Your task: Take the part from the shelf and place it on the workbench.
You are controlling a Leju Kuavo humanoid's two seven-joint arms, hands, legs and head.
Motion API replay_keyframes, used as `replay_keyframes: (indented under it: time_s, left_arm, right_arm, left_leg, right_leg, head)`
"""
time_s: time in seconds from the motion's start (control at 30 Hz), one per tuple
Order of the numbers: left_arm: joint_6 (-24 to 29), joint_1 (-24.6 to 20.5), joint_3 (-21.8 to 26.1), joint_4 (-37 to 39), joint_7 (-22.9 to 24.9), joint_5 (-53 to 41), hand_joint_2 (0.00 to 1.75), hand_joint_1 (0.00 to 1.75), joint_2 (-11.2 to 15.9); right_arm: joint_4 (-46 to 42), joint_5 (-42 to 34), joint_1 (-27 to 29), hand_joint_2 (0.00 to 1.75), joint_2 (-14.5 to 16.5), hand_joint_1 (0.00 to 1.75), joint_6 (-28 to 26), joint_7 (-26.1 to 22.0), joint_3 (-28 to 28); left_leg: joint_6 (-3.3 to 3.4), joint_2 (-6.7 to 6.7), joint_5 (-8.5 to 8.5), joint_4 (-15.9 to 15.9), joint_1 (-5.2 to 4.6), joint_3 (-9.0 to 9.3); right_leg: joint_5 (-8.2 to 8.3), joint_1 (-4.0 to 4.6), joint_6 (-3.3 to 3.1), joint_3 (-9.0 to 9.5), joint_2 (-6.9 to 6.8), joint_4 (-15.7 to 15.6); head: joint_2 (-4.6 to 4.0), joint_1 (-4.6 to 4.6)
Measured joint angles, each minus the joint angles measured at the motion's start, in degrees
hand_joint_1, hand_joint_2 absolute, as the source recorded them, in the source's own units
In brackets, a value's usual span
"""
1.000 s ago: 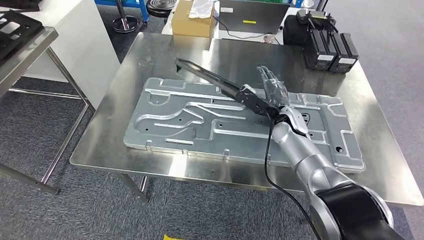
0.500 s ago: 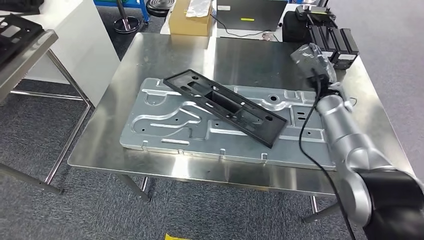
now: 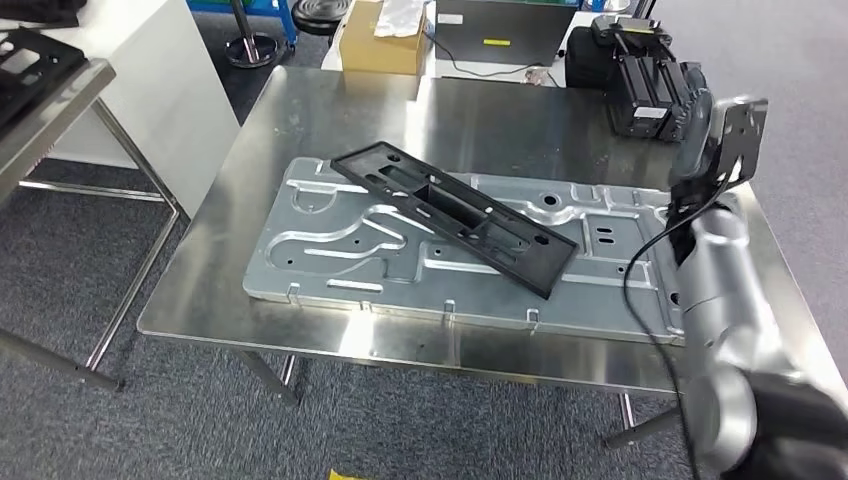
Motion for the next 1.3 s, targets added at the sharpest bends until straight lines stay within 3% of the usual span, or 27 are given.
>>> replay_keyframes:
  time_s: [0.1,0.17,0.2,0.3,0.37,0.47,0.53,0.63,0.67,0.7,0.73,0.8,0.87,0.97,1.0,1.03,1.07,1.13,1.17,1.2,1.23,1.27,1.3]
  left_arm:
    - [-0.87,0.01,0.02,0.02,2.53,-0.07,0.0,0.0,-0.66]
    - [-1.29,0.23,0.02,0.04,3.32,-0.08,0.0,0.0,-1.03]
    - [-1.39,0.31,0.03,0.05,3.67,-0.07,0.0,0.0,-1.23]
    - [-1.44,0.32,0.04,0.08,4.52,-0.05,0.0,0.0,-1.56]
    - [-1.44,0.16,0.04,0.08,4.8,-0.05,0.0,0.0,-1.58]
    - [-1.43,0.15,0.05,0.08,4.93,-0.05,0.0,0.0,-1.58]
    - [-1.46,0.21,0.07,0.08,4.94,-0.07,0.0,0.0,-1.59]
    - [-1.56,0.12,0.07,0.08,5.0,-0.14,0.0,0.0,-1.6]
    - [-1.57,0.11,0.07,0.08,5.08,-0.22,0.0,0.0,-1.6]
    - [-1.58,0.08,0.07,0.08,5.17,-0.32,0.0,0.0,-1.6]
    - [-1.58,0.03,0.06,0.08,5.26,-0.44,0.0,0.0,-1.6]
    - [-1.58,-0.21,0.03,0.07,5.42,-0.62,0.0,0.0,-1.52]
    - [-1.56,-0.49,0.0,0.04,5.56,-0.69,0.0,0.0,-1.44]
    - [-1.58,-0.54,-0.01,0.05,5.66,-0.7,0.0,0.0,-1.51]
    - [-1.58,-0.52,0.0,0.07,5.7,-0.7,0.0,0.0,-1.54]
    - [-1.57,-0.54,0.0,0.08,5.74,-0.7,0.0,0.0,-1.57]
    - [-1.57,-0.57,0.0,0.1,5.76,-0.7,0.0,0.0,-1.61]
    - [-1.56,-0.62,0.0,0.1,5.81,-0.7,0.0,0.0,-1.62]
    - [-1.57,-0.59,0.0,0.1,5.86,-0.7,0.0,0.0,-1.65]
    - [-1.58,-0.56,0.0,0.1,5.93,-0.69,0.0,0.0,-1.68]
    - [-1.58,-0.54,0.0,0.1,6.0,-0.66,0.0,0.0,-1.7]
    - [-1.56,-0.55,0.0,0.1,6.06,-0.61,0.0,0.0,-1.72]
    - [-1.51,-0.59,0.0,0.1,6.09,-0.55,0.0,0.0,-1.72]
  right_arm:
    - [-16.47,-2.51,12.6,0.0,4.17,0.0,-5.22,-2.93,2.77]
    - [-26.25,-1.88,20.3,0.0,6.44,0.0,-9.38,-4.2,6.26]
    - [-30.86,-0.92,23.54,0.0,7.3,0.0,-11.64,-4.88,8.39]
    - [-41.8,3.25,29.97,0.0,8.98,0.0,-18.42,-6.29,15.53]
    - [-46.32,5.61,32.28,0.0,9.63,0.0,-21.35,-6.49,19.94]
    - [-51.25,8.05,35.23,0.0,10.41,0.0,-23.72,-6.49,25.29]
    - [-53.06,9.1,35.98,0.0,11.05,0.0,-24.51,-6.48,27.8]
    - [-54.72,10.8,37.17,0.0,11.69,0.0,-26.21,-6.45,30.3]
    - [-54.95,11.78,37.49,0.0,11.84,0.0,-27.07,-6.44,30.94]
    - [-55.14,12.81,37.71,0.0,12.02,0.0,-27.99,-6.44,31.5]
    - [-55.35,13.8,37.87,0.0,12.21,0.0,-28.97,-6.44,31.99]
    - [-55.88,15.31,38.15,0.0,12.53,0.0,-31.3,-6.45,32.87]
    - [-56.23,16.3,38.44,0.0,12.71,0.0,-34.2,-6.45,33.95]
    - [-56.32,16.54,38.88,0.0,12.79,0.0,-36.27,-6.44,35.34]
    - [-56.35,16.54,39.01,0.0,12.78,0.0,-36.42,-6.44,35.53]
    - [-56.38,16.54,39.11,0.0,12.78,0.0,-36.52,-6.44,35.63]
    - [-56.39,16.53,39.21,0.0,12.77,0.0,-36.59,-6.43,35.68]
    - [-56.33,16.17,39.38,0.0,12.76,0.0,-36.86,-6.43,35.8]
    - [-56.2,15.77,39.48,0.0,12.76,0.0,-37.03,-6.43,35.86]
    - [-56.0,15.12,39.56,0.0,12.76,0.0,-37.11,-6.43,35.96]
    - [-55.66,14.25,39.63,0.0,12.76,0.0,-36.99,-6.43,36.11]
    - [-55.15,13.08,39.7,0.0,12.76,0.0,-36.61,-6.42,36.3]
    - [-54.53,11.7,39.79,0.0,12.78,0.0,-36.08,-6.42,36.54]
  left_leg:
    - [0.29,-0.22,0.4,-0.49,0.25,0.18]
    - [0.23,-0.35,0.37,-0.29,0.28,-0.02]
    - [0.09,-0.37,0.32,-0.08,0.33,-0.17]
    - [-1.0,-0.24,-0.08,0.99,0.48,-0.69]
    - [-1.92,-0.13,-0.12,1.43,0.34,-0.97]
    - [-3.11,-0.14,0.14,1.41,0.48,-1.28]
    - [-3.58,-0.08,-2.53,3.91,0.68,-2.41]
    - [-3.61,-0.04,-9.91,13.52,0.71,-5.14]
    - [-3.46,-0.04,-11.14,15.48,0.66,-5.12]
    - [-3.18,-0.04,-11.35,15.49,0.54,-4.08]
    - [-2.75,-0.04,-10.61,13.2,0.35,-1.84]
    - [-1.52,-0.01,-8.76,5.36,-0.28,4.03]
    - [-0.5,0.08,-7.61,0.47,-0.99,6.91]
    - [0.22,0.27,-5.59,-0.69,-1.36,6.44]
    - [0.41,0.42,-4.58,-1.19,-1.22,6.12]
    - [0.56,0.59,-3.47,-1.68,-1.01,5.58]
    - [0.61,0.78,-2.43,-2.0,-0.81,4.83]
    - [0.63,0.92,-0.81,-2.05,-0.72,2.89]
    - [0.51,1.0,-0.07,-1.95,-0.66,1.84]
    - [0.33,1.08,0.63,-1.79,-0.57,0.79]
    - [0.08,1.13,1.25,-1.53,-0.41,-0.32]
    - [-0.23,1.16,1.8,-1.15,-0.25,-1.38]
    - [-0.58,1.14,2.23,-0.65,-0.15,-2.28]
  right_leg:
    - [-5.55,-0.52,0.69,-3.41,-0.01,9.0]
    - [-6.98,-1.11,1.14,-5.08,-0.04,13.27]
    - [-6.16,-1.38,1.33,-4.54,-0.05,12.51]
    - [-1.83,-1.79,1.64,0.84,0.03,2.55]
    - [-1.05,-1.58,1.13,2.16,0.34,-0.32]
    - [-0.2,-1.26,-0.44,1.48,0.5,-0.15]
    - [0.72,-1.28,-1.43,0.66,0.44,-0.39]
    - [2.09,-0.69,-2.2,-1.04,0.15,-0.42]
    - [2.62,-0.4,-2.36,-1.76,0.06,-0.4]
    - [3.19,-0.1,-2.47,-2.48,0.05,-0.39]
    - [3.79,0.19,-2.53,-3.18,0.07,-0.38]
    - [4.99,0.6,-2.46,-4.21,0.06,-0.45]
    - [6.11,0.42,-1.9,-4.54,-0.06,-0.73]
    - [7.67,-0.15,-0.82,-4.45,-0.11,-1.6]
    - [6.99,-0.14,-0.52,-4.66,-0.04,-1.37]
    - [4.97,-0.11,-0.21,-5.13,0.02,-0.07]
    - [1.88,-0.16,0.08,-5.81,0.07,2.41]
    - [-4.38,-0.48,0.7,-7.06,0.04,9.53]
    - [-5.55,-0.71,0.99,-7.1,0.02,12.48]
    - [-5.37,-0.9,1.26,-6.48,0.0,14.11]
    - [-4.09,-1.1,1.5,-4.83,-0.02,13.76]
    - [-2.71,-1.3,1.7,-2.15,-0.03,11.46]
    - [-2.35,-1.46,1.79,1.21,-0.03,7.7]
  head:
    - [0.0,0.37]
    - [0.0,0.38]
    - [0.0,0.39]
    - [-0.01,0.41]
    - [-0.01,0.34]
    - [-0.01,0.32]
    - [-0.01,0.27]
    - [-0.01,0.23]
    - [-0.01,0.24]
    - [-0.01,0.23]
    - [-0.01,0.23]
    - [0.01,0.27]
    - [0.02,0.15]
    - [0.01,-0.11]
    - [0.01,-0.14]
    - [0.01,-0.15]
    - [0.0,-0.11]
    - [-0.01,-0.03]
    - [-0.01,-0.02]
    - [-0.01,-0.03]
    - [-0.01,-0.02]
    - [-0.01,-0.02]
    - [-0.01,-0.01]
